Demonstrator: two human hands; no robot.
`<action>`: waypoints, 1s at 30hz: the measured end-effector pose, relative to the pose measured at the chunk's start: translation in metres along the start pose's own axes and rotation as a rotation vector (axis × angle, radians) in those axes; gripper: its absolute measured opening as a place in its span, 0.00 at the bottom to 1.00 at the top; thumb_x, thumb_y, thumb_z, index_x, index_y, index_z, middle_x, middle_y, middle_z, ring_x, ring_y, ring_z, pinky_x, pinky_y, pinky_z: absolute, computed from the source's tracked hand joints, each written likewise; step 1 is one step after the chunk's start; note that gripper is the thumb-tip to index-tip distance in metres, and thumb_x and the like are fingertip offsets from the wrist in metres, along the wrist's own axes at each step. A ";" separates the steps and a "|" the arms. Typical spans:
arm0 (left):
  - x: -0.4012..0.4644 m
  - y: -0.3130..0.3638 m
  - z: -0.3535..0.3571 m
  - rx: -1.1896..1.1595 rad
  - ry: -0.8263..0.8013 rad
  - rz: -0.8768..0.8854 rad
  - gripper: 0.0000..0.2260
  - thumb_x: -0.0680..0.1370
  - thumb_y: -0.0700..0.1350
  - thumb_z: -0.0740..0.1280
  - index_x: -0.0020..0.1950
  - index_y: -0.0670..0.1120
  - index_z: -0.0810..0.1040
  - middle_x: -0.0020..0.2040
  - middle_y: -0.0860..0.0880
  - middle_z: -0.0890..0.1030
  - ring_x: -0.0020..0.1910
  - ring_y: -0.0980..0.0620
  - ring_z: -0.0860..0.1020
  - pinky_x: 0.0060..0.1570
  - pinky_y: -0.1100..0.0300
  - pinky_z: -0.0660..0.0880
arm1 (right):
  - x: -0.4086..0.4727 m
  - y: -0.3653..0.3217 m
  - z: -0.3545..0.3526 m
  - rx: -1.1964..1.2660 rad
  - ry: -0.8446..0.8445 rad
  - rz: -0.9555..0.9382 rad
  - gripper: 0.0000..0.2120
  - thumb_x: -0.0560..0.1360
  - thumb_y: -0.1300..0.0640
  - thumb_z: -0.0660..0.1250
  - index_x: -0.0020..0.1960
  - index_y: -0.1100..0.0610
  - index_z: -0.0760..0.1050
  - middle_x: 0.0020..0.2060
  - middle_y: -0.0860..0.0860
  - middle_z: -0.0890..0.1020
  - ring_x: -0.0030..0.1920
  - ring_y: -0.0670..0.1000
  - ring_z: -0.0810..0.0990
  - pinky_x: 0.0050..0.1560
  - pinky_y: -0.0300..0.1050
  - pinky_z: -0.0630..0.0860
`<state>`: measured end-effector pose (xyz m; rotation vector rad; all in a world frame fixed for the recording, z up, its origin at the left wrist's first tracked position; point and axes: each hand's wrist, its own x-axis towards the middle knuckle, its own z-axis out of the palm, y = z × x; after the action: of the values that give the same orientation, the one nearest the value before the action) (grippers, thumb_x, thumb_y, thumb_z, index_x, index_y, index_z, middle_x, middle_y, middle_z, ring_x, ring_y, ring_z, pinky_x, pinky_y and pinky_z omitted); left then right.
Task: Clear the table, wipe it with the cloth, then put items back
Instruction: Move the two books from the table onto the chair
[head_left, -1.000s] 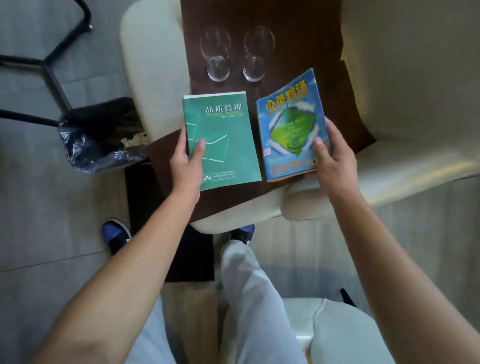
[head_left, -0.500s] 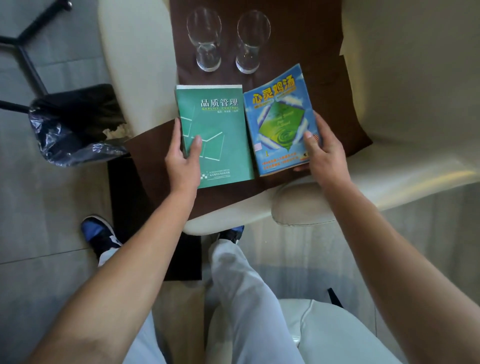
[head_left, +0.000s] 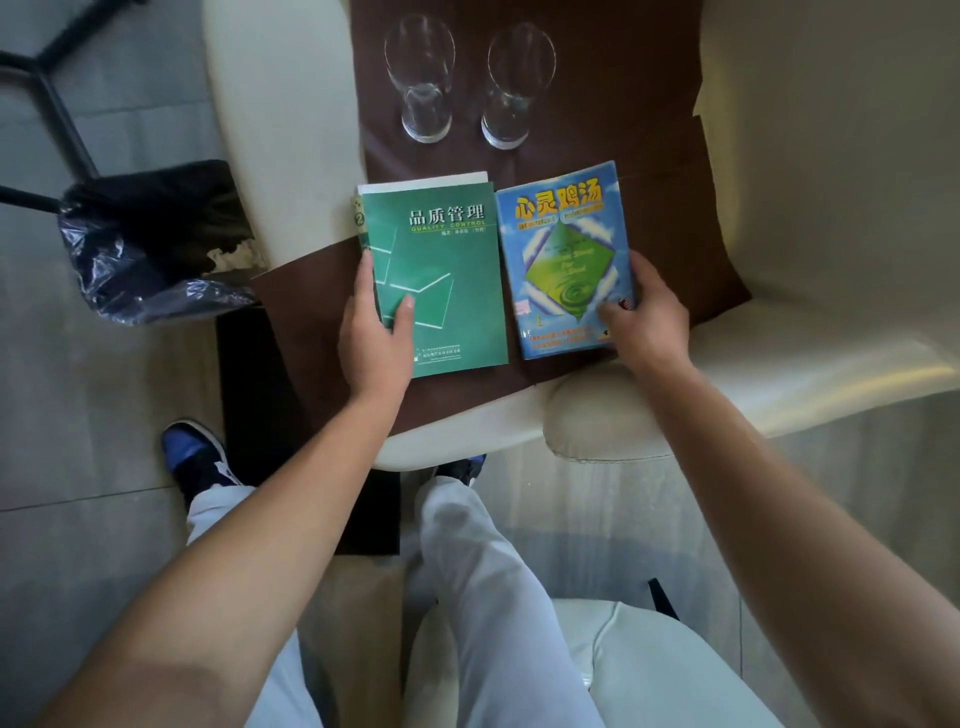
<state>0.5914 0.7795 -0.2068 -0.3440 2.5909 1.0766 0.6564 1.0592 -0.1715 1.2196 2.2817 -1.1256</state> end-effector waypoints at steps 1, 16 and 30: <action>0.001 -0.002 -0.001 0.076 -0.010 0.018 0.30 0.81 0.48 0.69 0.82 0.53 0.62 0.67 0.45 0.79 0.65 0.44 0.77 0.62 0.56 0.72 | 0.001 0.000 0.001 -0.023 0.008 0.009 0.30 0.77 0.57 0.70 0.77 0.44 0.68 0.62 0.48 0.83 0.60 0.52 0.81 0.55 0.39 0.73; 0.006 0.018 -0.018 0.665 -0.165 0.052 0.37 0.80 0.60 0.68 0.83 0.46 0.58 0.73 0.40 0.68 0.66 0.39 0.71 0.64 0.45 0.71 | 0.014 0.003 0.008 -0.275 -0.013 0.063 0.27 0.77 0.51 0.69 0.75 0.46 0.69 0.61 0.60 0.79 0.62 0.65 0.78 0.58 0.54 0.76; -0.001 0.026 -0.041 0.485 -0.160 0.021 0.33 0.79 0.55 0.70 0.81 0.48 0.63 0.74 0.42 0.67 0.69 0.39 0.70 0.67 0.48 0.68 | -0.010 -0.021 -0.004 -0.383 -0.007 0.032 0.27 0.77 0.50 0.67 0.75 0.53 0.66 0.64 0.62 0.75 0.64 0.66 0.75 0.57 0.56 0.75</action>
<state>0.5752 0.7678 -0.1620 -0.1079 2.6021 0.4298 0.6453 1.0498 -0.1529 1.0909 2.3220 -0.6366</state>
